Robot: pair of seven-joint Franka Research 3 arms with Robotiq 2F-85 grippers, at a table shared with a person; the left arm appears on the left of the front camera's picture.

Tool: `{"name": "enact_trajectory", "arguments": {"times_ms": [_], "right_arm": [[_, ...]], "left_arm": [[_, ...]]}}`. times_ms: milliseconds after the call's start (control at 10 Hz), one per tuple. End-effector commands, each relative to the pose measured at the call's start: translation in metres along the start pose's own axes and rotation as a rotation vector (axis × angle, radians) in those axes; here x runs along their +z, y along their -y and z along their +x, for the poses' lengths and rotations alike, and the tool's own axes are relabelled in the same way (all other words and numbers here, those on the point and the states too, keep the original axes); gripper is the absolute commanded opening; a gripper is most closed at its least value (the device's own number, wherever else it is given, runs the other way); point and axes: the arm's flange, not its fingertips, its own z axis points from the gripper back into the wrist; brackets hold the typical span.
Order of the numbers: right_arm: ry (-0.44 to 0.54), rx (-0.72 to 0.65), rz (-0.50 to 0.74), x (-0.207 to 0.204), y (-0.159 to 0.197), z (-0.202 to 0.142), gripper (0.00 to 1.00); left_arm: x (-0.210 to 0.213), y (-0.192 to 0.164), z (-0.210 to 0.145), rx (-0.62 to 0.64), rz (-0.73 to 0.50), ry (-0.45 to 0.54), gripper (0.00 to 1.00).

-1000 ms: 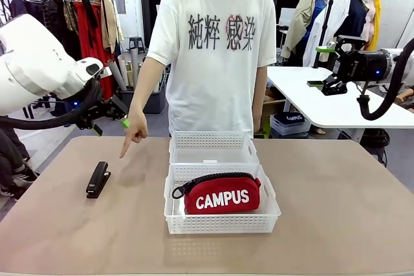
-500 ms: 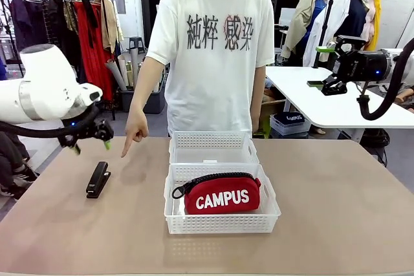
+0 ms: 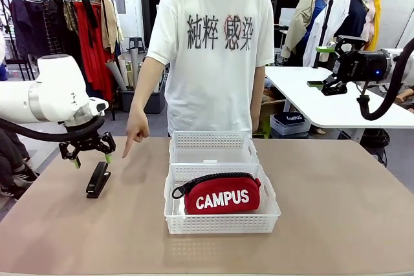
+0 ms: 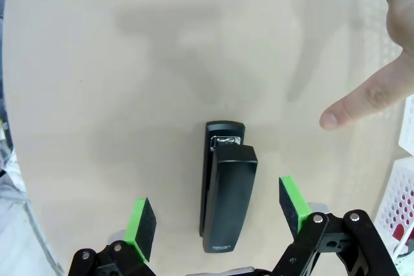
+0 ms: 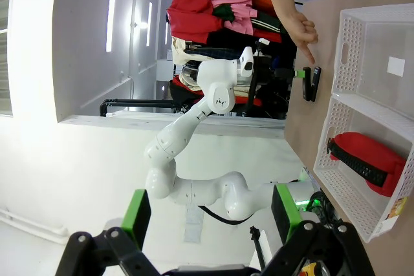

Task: Distribute items into two baskets.
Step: Pick up the Stapler that the person points to.

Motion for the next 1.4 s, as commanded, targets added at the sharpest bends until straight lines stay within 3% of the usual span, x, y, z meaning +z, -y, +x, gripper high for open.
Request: {"name": "enact_trajectory", "arguments": {"times_ms": [0, 1000, 1300], "right_arm": [[-0.001, 0.005, -0.003, 0.000, -0.002, 0.000, 1.00], [-0.001, 0.005, -0.003, 0.000, -0.002, 0.000, 1.00], [-0.001, 0.005, -0.003, 0.000, -0.002, 0.000, 1.00]], "left_arm": [[-0.007, 0.002, 0.002, -0.046, -0.029, -0.007, 1.00], [-0.024, 0.010, -0.005, -0.168, 0.026, -0.094, 1.00], [-0.024, 0.010, -0.005, -0.166, 0.037, -0.095, 0.42]]}}
